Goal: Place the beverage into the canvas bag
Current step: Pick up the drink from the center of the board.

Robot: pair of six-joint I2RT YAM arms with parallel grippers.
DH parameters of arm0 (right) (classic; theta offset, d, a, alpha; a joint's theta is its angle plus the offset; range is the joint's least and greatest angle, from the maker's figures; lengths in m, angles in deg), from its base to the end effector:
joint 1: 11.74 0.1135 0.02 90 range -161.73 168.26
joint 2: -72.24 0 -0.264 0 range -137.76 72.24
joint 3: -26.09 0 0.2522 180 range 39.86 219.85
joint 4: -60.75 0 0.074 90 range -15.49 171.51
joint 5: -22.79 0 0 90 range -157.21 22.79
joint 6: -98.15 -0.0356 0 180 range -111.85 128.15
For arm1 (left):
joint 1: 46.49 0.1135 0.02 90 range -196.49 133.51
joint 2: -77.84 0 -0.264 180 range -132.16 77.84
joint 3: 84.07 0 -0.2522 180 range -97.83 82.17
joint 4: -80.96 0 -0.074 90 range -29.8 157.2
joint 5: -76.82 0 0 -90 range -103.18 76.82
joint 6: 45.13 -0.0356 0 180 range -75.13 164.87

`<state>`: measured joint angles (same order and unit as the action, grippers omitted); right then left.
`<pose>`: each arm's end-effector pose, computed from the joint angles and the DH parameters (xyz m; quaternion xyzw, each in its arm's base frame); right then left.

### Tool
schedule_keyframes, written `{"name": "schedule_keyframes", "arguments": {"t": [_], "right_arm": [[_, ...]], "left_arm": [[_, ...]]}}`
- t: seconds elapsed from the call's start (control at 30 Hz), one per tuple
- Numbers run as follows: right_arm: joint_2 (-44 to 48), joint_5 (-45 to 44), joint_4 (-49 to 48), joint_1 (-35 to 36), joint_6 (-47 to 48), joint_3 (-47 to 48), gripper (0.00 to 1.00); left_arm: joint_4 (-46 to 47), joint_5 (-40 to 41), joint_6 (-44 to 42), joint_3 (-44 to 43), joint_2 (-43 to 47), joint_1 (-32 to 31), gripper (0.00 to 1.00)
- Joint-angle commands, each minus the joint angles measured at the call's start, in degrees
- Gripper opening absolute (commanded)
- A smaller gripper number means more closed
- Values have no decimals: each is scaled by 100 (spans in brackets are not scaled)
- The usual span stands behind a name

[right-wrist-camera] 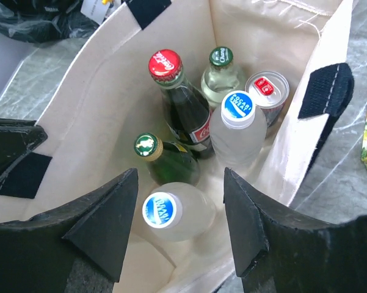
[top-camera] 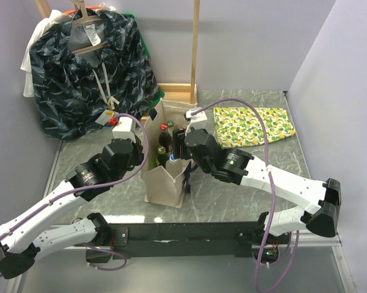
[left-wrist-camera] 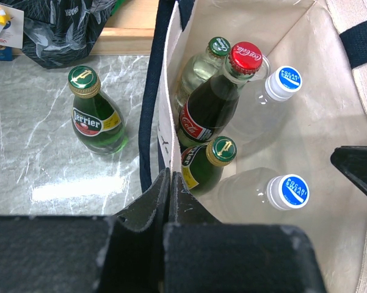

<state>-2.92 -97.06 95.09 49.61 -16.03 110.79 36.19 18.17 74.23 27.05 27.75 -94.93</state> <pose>0.1576 0.2515 0.3665 -0.1279 0.8158 0.1942 0.5295 0.1354 -0.1248 0.3515 -0.0059 0.8289 -0.1422 0.5410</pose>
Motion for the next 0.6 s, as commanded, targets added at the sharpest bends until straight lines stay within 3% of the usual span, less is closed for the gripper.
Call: {"name": "schedule_keyframes", "arguments": {"t": [0.0,0.57], "right_arm": [[203,-127,-177,-17,151,87,65],[1091,-979,455,-43,-24,-466,68]], "left_arm": [[130,99,-89,-52,34,11,1],[200,-24,-63,-52,16,11,1]]}}
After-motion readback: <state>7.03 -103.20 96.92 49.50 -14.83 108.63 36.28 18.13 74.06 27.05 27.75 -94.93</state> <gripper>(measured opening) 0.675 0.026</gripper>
